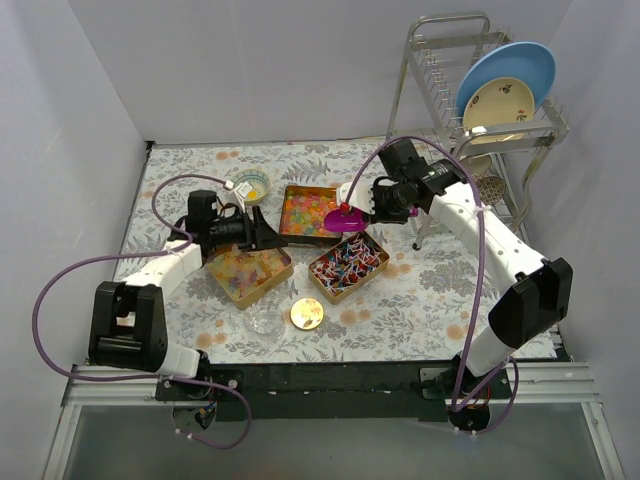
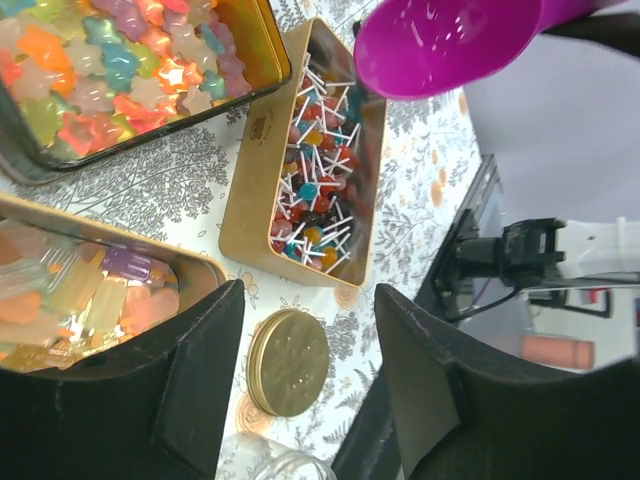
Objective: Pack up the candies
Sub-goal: Pick up the spatula from the center of the board, then adjust the storage box at the center of the board, then scoop the fake candies from the storage box, then adjust the storage box at the center of the board.
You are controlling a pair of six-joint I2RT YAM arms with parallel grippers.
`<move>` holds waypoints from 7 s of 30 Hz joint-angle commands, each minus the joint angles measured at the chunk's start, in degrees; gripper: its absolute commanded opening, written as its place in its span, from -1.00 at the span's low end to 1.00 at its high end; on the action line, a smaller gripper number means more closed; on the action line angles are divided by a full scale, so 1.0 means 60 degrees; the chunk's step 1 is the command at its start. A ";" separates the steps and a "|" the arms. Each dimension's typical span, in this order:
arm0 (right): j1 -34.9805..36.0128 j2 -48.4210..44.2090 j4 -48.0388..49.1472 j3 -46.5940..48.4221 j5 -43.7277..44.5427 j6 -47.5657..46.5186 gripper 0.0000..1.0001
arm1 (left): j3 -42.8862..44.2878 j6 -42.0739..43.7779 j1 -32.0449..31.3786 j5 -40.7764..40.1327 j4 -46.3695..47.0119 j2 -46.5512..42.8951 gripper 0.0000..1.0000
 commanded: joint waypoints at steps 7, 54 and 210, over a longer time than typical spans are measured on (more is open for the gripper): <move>-0.0241 -0.2289 -0.0179 -0.1649 0.1137 0.1119 -0.97 | 0.0953 0.1983 -0.2325 -0.2581 -0.0196 0.0844 0.02; -0.0344 -0.4019 0.0246 -0.3599 0.1679 0.2395 -0.97 | 0.3605 0.4606 -0.4113 -0.4048 -0.2129 0.3630 -0.21; 0.1883 0.2471 0.1007 -0.1547 0.1490 0.1384 -0.97 | -0.1112 0.3830 -0.3366 -0.2612 -0.0078 0.0129 -0.53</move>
